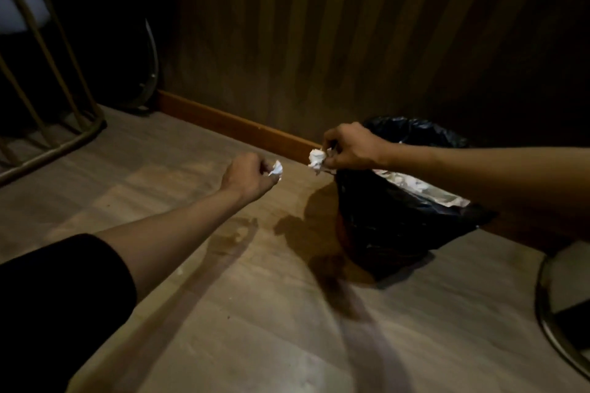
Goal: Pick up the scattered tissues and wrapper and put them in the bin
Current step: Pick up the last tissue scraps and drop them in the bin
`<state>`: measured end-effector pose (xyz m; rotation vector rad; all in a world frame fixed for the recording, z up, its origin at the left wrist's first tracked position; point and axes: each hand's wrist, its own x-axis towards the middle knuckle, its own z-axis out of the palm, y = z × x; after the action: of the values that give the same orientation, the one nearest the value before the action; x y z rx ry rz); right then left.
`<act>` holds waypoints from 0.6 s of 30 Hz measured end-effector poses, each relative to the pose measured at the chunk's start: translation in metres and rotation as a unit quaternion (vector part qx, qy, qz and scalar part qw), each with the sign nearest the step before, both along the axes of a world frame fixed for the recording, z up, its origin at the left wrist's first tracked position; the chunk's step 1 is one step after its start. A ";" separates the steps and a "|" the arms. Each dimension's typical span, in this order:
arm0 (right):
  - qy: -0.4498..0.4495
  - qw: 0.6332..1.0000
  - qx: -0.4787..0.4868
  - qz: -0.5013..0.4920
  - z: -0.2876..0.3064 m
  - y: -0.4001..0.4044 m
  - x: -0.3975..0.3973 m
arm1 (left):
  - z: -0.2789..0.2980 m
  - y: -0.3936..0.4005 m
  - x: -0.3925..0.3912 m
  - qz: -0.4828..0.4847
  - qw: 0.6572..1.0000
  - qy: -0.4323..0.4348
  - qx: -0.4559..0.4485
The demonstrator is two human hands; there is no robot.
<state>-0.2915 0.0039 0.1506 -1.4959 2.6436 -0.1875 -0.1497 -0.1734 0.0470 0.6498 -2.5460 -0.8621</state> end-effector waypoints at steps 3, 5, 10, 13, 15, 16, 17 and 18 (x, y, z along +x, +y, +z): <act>-0.015 0.998 -0.046 -0.032 0.041 0.028 -0.012 | 0.043 0.025 -0.023 0.004 0.995 0.097 0.019; -0.033 0.993 -0.087 -0.067 0.059 0.050 -0.021 | 0.068 0.044 -0.039 -0.003 0.987 0.157 0.033; -0.029 0.985 -0.107 -0.129 0.085 0.110 -0.034 | 0.102 0.102 -0.069 -0.104 0.975 0.192 0.040; -0.027 0.979 -0.111 -0.166 0.096 0.147 -0.044 | 0.104 0.131 -0.084 -0.124 0.976 0.174 0.037; -0.014 0.975 -0.108 -0.195 0.097 0.168 -0.050 | 0.101 0.146 -0.094 -0.138 0.979 0.146 0.039; -0.010 0.973 -0.103 -0.208 0.095 0.176 -0.051 | 0.097 0.152 -0.098 -0.146 0.981 0.122 0.039; -0.011 0.971 -0.097 -0.218 0.092 0.183 -0.052 | 0.093 0.157 -0.102 -0.157 0.983 0.092 0.040; -0.018 0.970 -0.091 -0.224 0.089 0.188 -0.053 | 0.089 0.161 -0.104 -0.169 0.983 0.059 0.046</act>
<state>-0.3442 0.1918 0.2391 -0.8933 2.9614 -0.4954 -0.2540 -0.0123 0.1358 0.1829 -2.5586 -1.1001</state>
